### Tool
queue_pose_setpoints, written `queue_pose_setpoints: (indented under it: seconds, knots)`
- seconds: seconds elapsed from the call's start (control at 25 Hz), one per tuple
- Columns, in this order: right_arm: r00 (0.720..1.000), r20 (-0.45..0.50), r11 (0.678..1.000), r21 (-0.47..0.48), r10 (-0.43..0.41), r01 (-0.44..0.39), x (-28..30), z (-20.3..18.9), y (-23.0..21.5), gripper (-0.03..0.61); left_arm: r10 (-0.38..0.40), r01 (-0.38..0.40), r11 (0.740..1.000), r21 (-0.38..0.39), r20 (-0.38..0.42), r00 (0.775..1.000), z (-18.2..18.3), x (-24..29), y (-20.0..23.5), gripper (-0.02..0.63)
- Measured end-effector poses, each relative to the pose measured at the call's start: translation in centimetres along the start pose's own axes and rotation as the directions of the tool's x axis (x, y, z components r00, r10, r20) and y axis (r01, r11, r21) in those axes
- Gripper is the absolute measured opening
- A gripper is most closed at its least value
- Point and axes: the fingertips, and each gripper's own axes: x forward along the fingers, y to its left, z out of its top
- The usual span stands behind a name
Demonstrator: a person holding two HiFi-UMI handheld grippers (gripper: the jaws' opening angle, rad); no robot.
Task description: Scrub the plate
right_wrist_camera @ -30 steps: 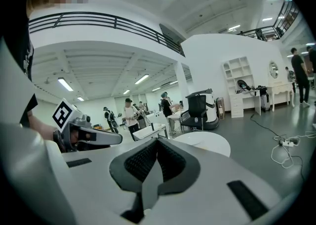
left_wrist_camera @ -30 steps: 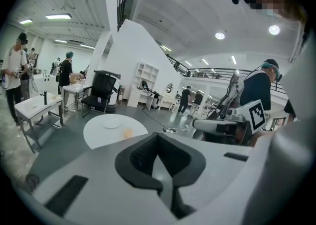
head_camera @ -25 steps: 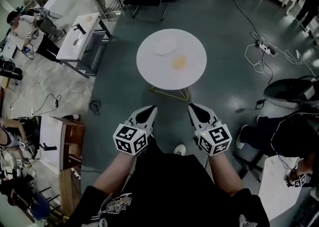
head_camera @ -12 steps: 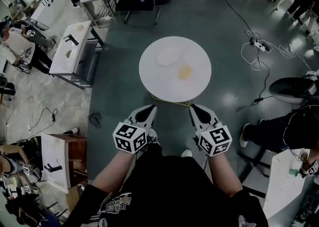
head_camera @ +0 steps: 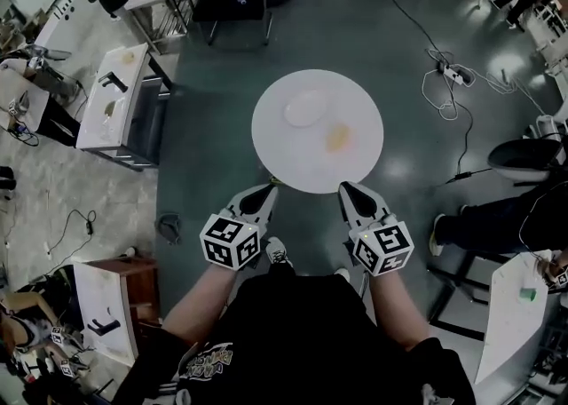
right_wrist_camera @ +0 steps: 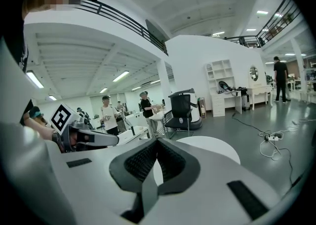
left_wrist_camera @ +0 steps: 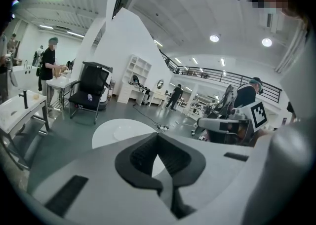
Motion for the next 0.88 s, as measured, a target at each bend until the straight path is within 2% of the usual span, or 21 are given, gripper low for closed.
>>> queue_pose_setpoints:
  seconds: [0.24, 0.48, 0.64, 0.88]
  knots:
    - [0.999, 0.013, 0.999, 0.013, -0.052, 0.052, 1.5, -0.2, 0.6, 0.021, -0.035, 0.035, 0.999, 0.023, -0.008, 0.999, 0.7, 0.2, 2.4, 0.006]
    - [0.997, -0.009, 0.997, 0.014, -0.072, 0.073, 2.1, 0.3, -0.4, 0.021, -0.043, 0.043, 0.999, 0.006, -0.003, 0.999, 1.6, 0.9, 3.0, 0.006]
    - [0.998, -0.017, 0.998, 0.007, -0.057, 0.057, 3.3, 0.6, -1.0, 0.021, -0.024, 0.024, 1.0, -0.008, -0.005, 1.0, 1.5, 1.3, 3.7, 0.006]
    - [0.999, -0.04, 1.0, -0.002, 0.001, -0.001, 6.3, 1.6, -3.3, 0.021, 0.042, -0.042, 0.998, -0.041, 0.001, 0.999, 2.4, 3.1, 5.4, 0.006]
